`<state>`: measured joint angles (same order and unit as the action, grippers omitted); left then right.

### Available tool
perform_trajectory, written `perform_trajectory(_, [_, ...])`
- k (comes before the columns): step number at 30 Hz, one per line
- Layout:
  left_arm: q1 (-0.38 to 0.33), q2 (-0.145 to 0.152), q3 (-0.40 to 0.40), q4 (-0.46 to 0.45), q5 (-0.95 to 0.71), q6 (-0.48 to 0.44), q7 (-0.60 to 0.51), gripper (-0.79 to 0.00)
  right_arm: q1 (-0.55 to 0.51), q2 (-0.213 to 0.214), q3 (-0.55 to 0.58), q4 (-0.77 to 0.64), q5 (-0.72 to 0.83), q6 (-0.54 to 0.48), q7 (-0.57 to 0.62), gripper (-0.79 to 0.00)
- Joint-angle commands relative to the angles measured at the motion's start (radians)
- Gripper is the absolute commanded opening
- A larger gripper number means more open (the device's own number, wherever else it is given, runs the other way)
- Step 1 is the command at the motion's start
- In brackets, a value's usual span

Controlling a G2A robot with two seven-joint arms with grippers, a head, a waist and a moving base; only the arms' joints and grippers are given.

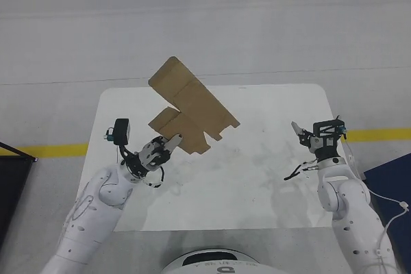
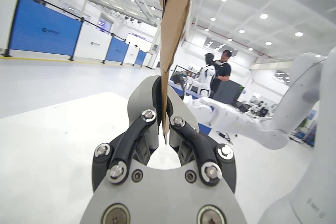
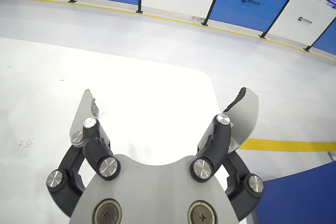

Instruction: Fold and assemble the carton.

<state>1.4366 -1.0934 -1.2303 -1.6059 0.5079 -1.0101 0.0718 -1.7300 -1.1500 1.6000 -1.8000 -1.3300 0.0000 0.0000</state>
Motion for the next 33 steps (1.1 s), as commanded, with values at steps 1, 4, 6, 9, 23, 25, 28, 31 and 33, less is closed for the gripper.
perform_trajectory(1, [0.001, 0.0, -0.005, 0.001, 0.035, 0.001, 0.007, -0.785, 0.0, 0.0, 0.0, 0.0, 0.0, 0.0, 0.0, 0.0])
perform_trajectory(4, [0.001, 0.0, -0.005, 0.001, 0.035, 0.001, 0.007, -0.785, 0.0, 0.0, 0.0, 0.0, 0.0, 0.0, 0.0, 0.0])
perform_trajectory(6, [0.001, 0.0, -0.005, 0.001, 0.035, 0.001, 0.007, -0.785, 0.0, 0.0, 0.0, 0.0, 0.0, 0.0, 0.0, 0.0])
perform_trajectory(9, [0.001, 0.0, -0.005, 0.001, 0.035, 0.001, 0.007, -0.785, 0.0, 0.0, 0.0, 0.0, 0.0, 0.0, 0.0, 0.0])
perform_trajectory(23, [-0.012, 0.01, -0.087, -0.104, 0.455, 0.18, -0.043, -0.785, 0.0, 0.0, 0.0, 0.0, 0.0, 0.0, 0.0, 0.0])
perform_trajectory(25, [-0.015, 0.018, -0.115, -0.195, 0.743, 0.249, -0.043, -0.785, 0.0, 0.0, 0.0, 0.0, 0.0, 0.0, 0.0, 0.0])
perform_trajectory(28, [0.019, 0.027, -0.124, -0.282, 1.057, 0.343, 0.099, -0.785, 0.0, 0.0, 0.0, 0.0, 0.0, 0.0, 0.0, 0.0])
perform_trajectory(31, [0.028, 0.029, -0.128, -0.285, 1.097, 0.364, 0.139, -0.785, 0.0, 0.0, 0.0, 0.0, 0.0, 0.0, 0.0, 0.0])
perform_trajectory(33, [0.028, 0.029, -0.128, -0.285, 1.097, 0.364, 0.139, -0.785, 0.0, 0.0, 0.0, 0.0, 0.0, 0.0, 0.0, 0.0])
